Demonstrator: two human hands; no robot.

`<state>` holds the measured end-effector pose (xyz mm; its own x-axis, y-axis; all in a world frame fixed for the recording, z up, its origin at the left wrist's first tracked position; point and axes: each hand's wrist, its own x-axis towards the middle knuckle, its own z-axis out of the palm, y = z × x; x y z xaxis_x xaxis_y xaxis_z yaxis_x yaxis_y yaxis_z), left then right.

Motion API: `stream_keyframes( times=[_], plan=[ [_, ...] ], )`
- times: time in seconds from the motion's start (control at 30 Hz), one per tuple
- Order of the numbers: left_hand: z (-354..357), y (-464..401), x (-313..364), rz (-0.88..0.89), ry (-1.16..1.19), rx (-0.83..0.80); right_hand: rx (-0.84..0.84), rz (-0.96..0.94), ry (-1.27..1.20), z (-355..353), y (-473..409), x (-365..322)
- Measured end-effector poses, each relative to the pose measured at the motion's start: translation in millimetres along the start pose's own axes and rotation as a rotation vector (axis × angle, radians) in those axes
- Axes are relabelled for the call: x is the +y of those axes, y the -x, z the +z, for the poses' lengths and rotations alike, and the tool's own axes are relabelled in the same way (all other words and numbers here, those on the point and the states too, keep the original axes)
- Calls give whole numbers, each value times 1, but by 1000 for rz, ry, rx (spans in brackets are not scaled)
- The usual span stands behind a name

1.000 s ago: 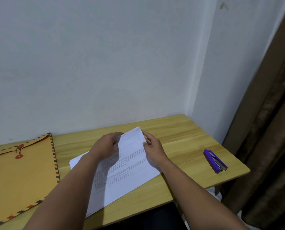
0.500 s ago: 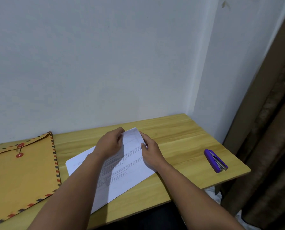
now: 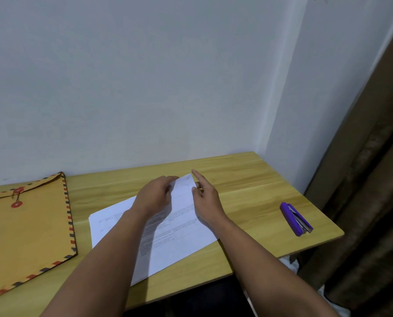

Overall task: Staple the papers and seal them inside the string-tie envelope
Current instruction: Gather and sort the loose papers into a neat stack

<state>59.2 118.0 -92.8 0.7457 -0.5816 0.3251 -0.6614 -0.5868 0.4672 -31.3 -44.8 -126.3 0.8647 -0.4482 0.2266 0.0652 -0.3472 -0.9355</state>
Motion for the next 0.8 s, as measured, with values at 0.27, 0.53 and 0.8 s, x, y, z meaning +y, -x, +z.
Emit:
stream_keyframes(
  times=[0.27, 0.53, 0.8],
  plan=[
    [9, 2, -6, -13, 21, -26, -41, -187, 319, -4, -15, 4],
    [14, 9, -13, -56, -19, -37, -42, -83, 222, -8, -19, 5],
    [10, 10, -14, -93, -40, 198, -74, 26, 186, -10, -16, -3]
  ],
)
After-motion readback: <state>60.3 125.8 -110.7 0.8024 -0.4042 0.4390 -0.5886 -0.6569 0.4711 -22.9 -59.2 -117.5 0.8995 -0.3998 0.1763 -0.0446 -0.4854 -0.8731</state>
